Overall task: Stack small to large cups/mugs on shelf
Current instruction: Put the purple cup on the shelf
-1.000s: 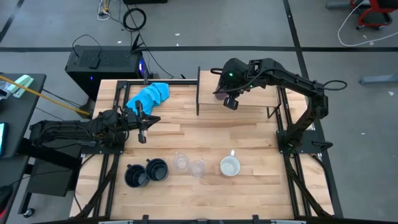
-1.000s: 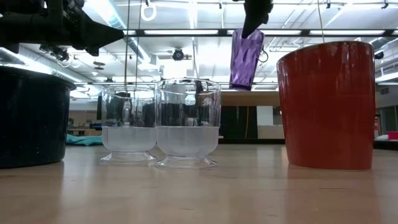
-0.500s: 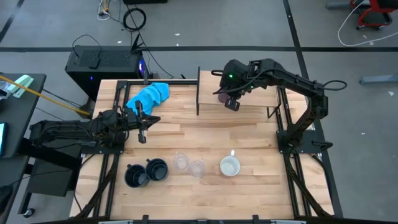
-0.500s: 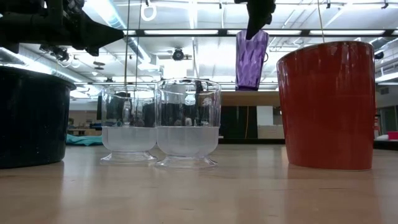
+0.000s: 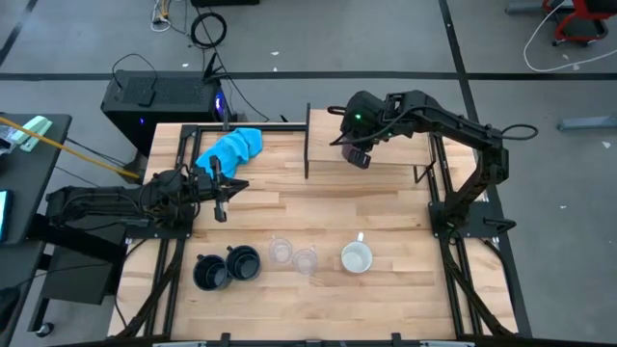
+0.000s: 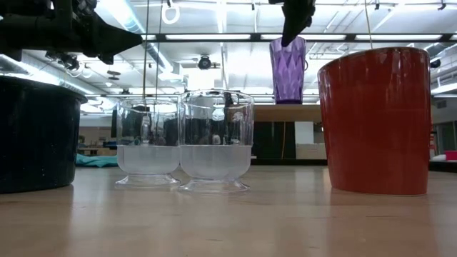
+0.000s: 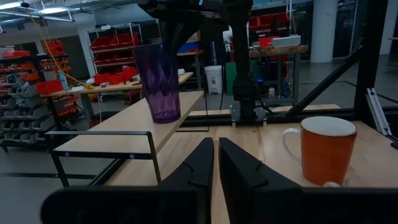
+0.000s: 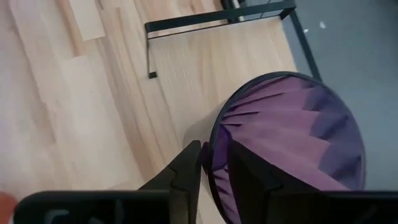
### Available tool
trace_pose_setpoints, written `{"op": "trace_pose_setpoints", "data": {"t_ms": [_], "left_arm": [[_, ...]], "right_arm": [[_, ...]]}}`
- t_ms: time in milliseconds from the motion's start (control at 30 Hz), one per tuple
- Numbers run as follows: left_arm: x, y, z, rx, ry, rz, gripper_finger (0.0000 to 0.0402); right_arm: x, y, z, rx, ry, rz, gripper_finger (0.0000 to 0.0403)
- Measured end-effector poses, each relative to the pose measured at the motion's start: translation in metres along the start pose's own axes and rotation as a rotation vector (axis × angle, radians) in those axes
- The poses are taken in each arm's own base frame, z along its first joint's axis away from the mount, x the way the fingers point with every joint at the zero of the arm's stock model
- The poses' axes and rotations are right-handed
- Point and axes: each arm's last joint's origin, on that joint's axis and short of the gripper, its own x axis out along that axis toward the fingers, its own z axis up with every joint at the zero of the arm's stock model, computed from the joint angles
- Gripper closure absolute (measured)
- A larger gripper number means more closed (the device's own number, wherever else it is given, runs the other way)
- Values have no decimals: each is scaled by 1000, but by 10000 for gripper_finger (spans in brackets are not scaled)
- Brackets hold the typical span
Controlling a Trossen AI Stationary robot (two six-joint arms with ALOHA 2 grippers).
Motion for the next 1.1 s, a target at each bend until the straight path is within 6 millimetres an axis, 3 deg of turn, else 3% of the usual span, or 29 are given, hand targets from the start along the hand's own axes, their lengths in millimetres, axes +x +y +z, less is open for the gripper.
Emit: {"op": "trace_pose_setpoints", "data": {"t_ms": [400, 767, 967, 1100], "left_arm": [[0, 0, 0, 0, 0, 0, 365], [0, 0, 0, 0, 0, 0, 373], [0, 0, 0, 0, 0, 0, 368], [0, 0, 0, 0, -1, 0, 362]], "right_arm": [[-2, -1, 3, 1, -43, -24, 250], [-38, -10, 11, 61, -174, -25, 181], [-45, 0, 3, 51, -134, -4, 175], [-63, 6, -7, 46, -165, -38, 181]]}}
